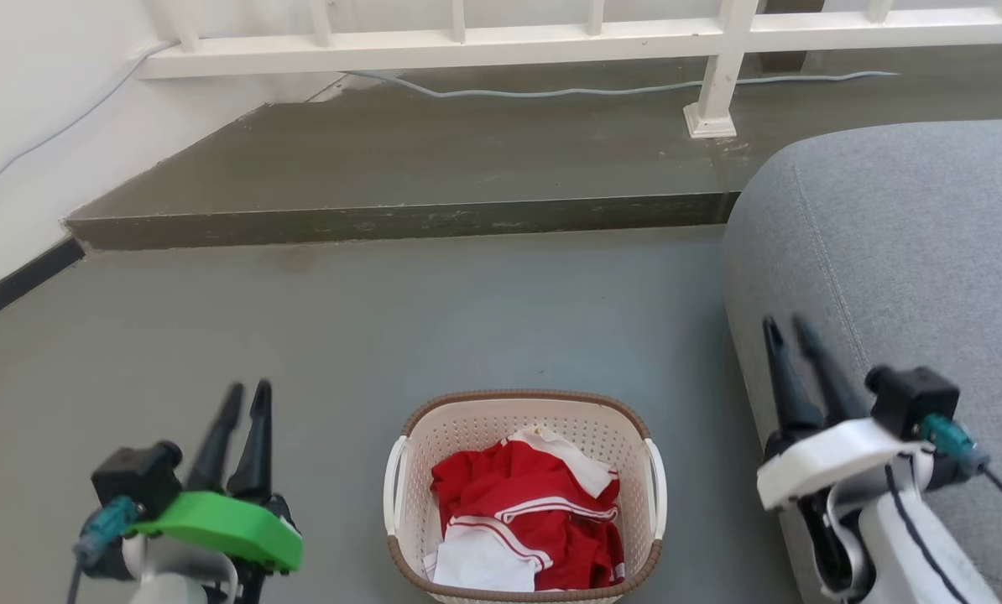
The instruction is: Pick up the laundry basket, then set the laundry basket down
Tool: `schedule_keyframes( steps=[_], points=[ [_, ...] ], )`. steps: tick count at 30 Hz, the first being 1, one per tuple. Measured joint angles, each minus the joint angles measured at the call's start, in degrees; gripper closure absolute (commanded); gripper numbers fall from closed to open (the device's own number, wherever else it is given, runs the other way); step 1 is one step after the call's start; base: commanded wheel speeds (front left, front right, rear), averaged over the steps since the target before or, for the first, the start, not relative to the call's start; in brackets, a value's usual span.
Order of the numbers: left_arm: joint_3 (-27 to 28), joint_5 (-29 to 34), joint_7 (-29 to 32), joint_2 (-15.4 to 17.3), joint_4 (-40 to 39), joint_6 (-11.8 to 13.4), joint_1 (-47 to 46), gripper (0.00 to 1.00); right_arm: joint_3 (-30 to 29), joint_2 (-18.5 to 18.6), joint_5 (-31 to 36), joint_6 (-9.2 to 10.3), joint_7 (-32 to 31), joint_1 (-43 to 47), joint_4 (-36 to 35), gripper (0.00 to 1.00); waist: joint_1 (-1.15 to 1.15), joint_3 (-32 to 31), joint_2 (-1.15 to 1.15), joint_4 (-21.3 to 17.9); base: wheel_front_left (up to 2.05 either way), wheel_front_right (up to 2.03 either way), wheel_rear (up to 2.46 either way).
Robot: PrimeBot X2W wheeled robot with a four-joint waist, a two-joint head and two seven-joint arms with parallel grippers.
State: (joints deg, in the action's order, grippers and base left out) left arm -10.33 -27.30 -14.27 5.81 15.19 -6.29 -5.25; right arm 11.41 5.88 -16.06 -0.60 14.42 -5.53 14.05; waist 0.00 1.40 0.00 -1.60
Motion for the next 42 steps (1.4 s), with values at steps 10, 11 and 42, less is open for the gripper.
schedule_keyframes(
  steps=[10, 11, 42],
  points=[
    [0.6, -3.5, 1.2, -0.9, 1.9, 0.0, 1.8, 1.0, -0.7, -0.7, -3.1, -0.08, -0.9, 2.5, 1.9, 1.0, 0.0, -0.1, 0.0, 0.1, 0.0, 0.0, 0.0],
    [0.8, -4.1, 1.6, -0.9, 1.9, 0.0, 1.8, 1.0, -1.0, -0.7, -4.0, -0.09, -1.1, 2.5, 1.9, 1.0, 0.0, -0.1, 0.0, 0.1, 0.0, 0.0, 0.0],
    [5.4, -24.3, 8.3, -1.7, 2.0, 0.0, 1.7, 1.0, -7.2, -1.8, -28.7, -2.08, -8.0, 2.4, 2.1, 1.0, 0.0, -0.5, 0.0, 0.6, 0.0, 0.0, 0.0]
  ],
)
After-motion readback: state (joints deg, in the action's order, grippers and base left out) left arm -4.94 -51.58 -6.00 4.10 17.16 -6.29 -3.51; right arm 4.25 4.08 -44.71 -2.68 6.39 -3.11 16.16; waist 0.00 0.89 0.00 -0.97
